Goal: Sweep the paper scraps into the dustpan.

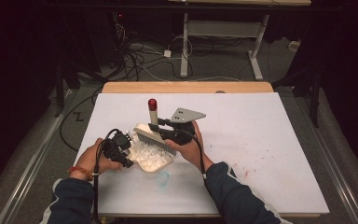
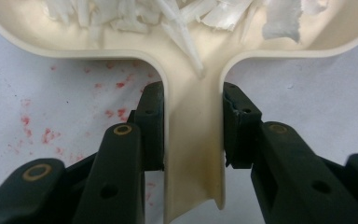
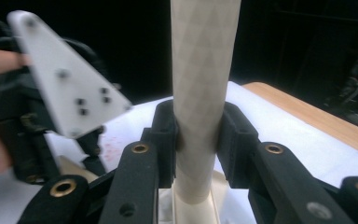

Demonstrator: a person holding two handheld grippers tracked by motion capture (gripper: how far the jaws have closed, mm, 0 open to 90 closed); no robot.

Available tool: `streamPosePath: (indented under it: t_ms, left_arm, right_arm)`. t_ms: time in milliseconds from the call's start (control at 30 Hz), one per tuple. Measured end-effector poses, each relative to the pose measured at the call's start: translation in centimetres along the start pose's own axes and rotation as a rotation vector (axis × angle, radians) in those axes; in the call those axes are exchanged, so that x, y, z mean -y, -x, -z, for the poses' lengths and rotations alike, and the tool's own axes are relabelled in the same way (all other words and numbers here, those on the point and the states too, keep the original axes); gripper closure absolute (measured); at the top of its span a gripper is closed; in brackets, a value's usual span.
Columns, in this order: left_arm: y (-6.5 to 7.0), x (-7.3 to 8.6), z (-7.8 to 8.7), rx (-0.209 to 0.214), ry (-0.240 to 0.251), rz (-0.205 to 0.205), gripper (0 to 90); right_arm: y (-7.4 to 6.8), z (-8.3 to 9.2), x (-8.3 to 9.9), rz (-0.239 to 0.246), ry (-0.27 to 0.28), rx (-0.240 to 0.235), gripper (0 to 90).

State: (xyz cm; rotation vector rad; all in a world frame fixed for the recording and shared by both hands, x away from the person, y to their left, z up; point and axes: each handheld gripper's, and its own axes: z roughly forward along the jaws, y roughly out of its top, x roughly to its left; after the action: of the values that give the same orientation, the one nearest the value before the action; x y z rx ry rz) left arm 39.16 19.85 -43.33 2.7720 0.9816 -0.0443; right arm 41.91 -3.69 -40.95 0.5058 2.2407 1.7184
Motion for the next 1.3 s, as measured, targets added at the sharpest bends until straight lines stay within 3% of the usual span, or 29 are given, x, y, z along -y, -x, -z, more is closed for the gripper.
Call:
streamPosePath:
  t_ms: [100,300,567,667,700,867,933,1100,1300]
  left_arm:
    - [0.1,0.0,-0.1,0.004,-0.002,-0.004,63.4]
    - [0.4,0.1,-0.2,0.005,-0.007,-0.030,63.3]
    - [1.0,0.2,-0.6,-0.006,-0.032,-0.060,63.3]
    - [1.4,0.3,-0.5,-0.005,-0.040,-0.073,63.3]
    - [1.5,0.3,-0.5,-0.005,-0.043,-0.074,63.4]
    - [2.0,0.4,-0.5,-0.003,-0.051,-0.079,63.3]
    - [2.1,0.5,-0.5,0.001,-0.052,-0.078,63.4]
    - [2.6,0.4,-0.6,0.001,-0.065,-0.089,63.3]
    - [3.6,0.2,-0.8,0.001,-0.082,-0.116,63.4]
  right_arm:
    - [-0.7,0.4,-0.4,0.008,0.006,-0.027,71.2]
    - [-1.1,1.3,-1.6,0.043,0.033,0.028,71.2]
    - [-0.3,4.1,-2.7,0.038,0.034,0.131,71.2]
    - [0.0,5.7,-2.1,0.032,0.007,0.187,71.2]
    - [0.2,6.6,-1.4,0.031,-0.024,0.225,71.2]
    - [0.3,8.2,-0.1,0.012,-0.059,0.277,71.2]
    - [0.0,8.9,1.1,-0.003,-0.106,0.285,71.2]
    - [-1.1,9.8,1.5,-0.012,-0.122,0.265,71.2]
    - [-3.7,9.4,1.6,0.017,-0.139,0.217,71.0]
